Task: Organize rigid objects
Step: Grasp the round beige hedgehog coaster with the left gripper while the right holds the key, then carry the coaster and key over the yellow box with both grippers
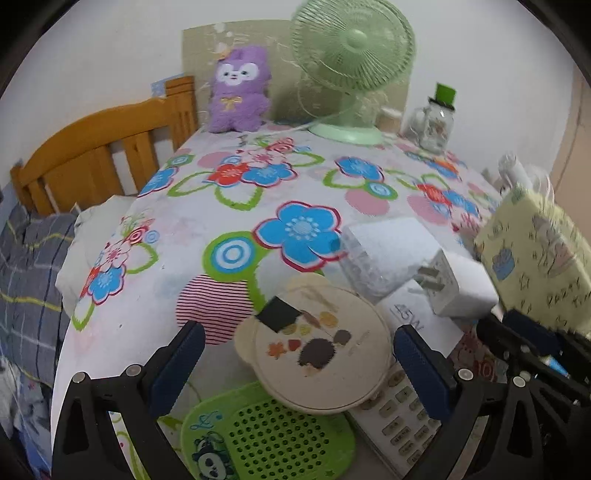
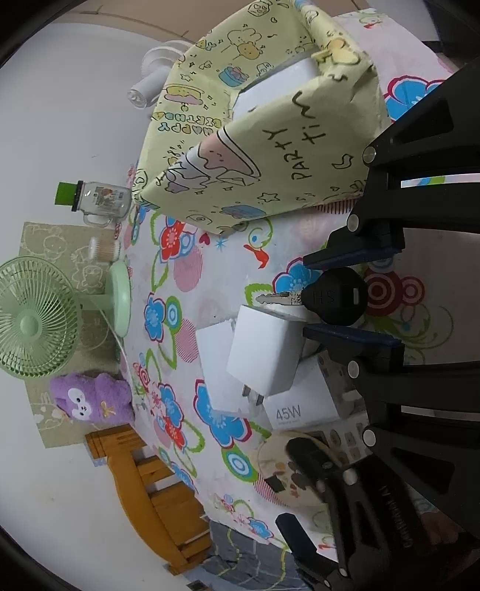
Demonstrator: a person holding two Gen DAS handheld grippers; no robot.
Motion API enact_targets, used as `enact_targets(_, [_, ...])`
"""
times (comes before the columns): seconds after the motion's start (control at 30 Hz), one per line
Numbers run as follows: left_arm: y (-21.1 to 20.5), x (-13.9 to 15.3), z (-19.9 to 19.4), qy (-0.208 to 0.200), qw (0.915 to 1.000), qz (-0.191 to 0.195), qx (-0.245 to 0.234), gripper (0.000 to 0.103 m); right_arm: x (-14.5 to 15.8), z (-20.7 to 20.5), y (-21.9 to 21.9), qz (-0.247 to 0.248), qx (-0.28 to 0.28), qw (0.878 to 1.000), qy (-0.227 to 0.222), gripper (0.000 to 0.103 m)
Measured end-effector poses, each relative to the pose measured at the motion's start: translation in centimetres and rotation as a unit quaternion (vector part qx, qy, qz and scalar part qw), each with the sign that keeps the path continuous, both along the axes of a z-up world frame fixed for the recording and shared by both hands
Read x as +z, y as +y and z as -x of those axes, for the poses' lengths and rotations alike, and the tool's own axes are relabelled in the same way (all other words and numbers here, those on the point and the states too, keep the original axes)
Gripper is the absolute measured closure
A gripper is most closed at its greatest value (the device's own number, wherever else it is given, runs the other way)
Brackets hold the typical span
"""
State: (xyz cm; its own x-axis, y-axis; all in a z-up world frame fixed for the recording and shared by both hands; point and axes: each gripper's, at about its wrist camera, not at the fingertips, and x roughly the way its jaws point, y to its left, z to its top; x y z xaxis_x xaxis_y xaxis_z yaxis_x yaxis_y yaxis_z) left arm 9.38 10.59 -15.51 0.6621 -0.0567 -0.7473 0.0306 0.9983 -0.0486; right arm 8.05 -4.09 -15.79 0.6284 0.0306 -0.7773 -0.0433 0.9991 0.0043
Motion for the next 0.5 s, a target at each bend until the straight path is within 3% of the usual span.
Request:
enact_targets(0.1, [-0.28, -0.14, -0.2, -0.01, 0.9997, -0.022, 0.003, 0.0, -0.21, -0.31, -0.19, -0.002, -0.003, 1.0, 0.004, 0.07])
enact_targets(0.2, [0.17, -0.23, -0.69, 0.0, 0.9999, -0.006, 0.009, 0.001, -0.27, -0.42, -0.21, -0.004, -0.002, 1.0, 0.005, 0.07])
enact_targets(0.33, [0.2, -0.06, -0.73, 0.004, 0.9999, 0.013, -0.007, 0.017, -0.22, -0.55, -0.33, -0.009, -0.002, 1.0, 0.004, 0.07])
enact_targets(0.5, [-0.08, 0.03, -0.58, 0.006, 0.9998, 0.013, -0.01, 0.018, 0.09, -0.32, -0.41, -0.013, -0.001, 1.0, -0.001, 0.07])
